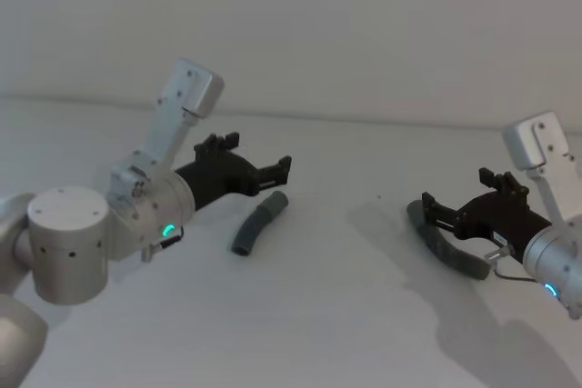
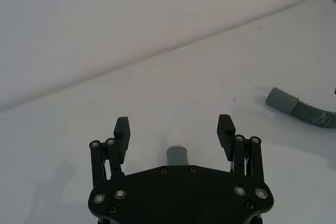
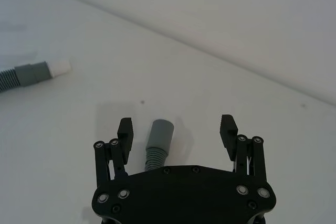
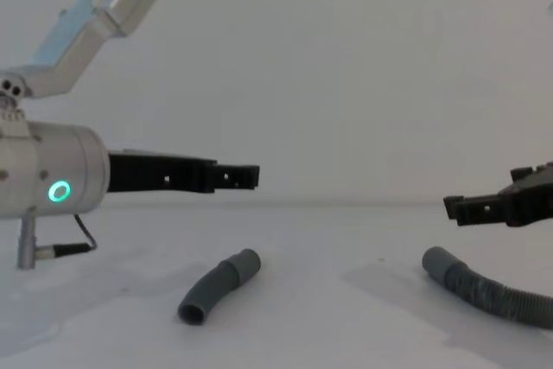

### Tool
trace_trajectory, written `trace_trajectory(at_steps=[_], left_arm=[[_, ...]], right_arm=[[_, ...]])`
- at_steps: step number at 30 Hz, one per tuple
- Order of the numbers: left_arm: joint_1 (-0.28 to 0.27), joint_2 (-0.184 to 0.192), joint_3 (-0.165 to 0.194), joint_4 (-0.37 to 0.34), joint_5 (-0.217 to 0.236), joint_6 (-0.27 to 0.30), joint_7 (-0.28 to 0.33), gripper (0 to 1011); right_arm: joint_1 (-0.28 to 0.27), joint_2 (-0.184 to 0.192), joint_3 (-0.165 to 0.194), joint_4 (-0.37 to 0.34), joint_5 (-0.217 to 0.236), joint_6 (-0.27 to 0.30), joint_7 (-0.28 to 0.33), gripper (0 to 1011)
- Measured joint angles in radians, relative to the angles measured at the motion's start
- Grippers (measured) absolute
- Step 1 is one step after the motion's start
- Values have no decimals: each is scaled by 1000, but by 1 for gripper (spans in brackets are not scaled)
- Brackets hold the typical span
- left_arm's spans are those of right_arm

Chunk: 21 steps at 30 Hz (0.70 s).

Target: Use both hands to pick up one end of the pipe from the table, align the ends, and insert them.

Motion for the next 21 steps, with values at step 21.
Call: trace_trajectory(at_steps=[21], left_arm=[[40, -64, 13, -10, -4, 152, 86, 1001]], right_arm=[[33, -14, -9, 64, 10, 69, 59, 1002]])
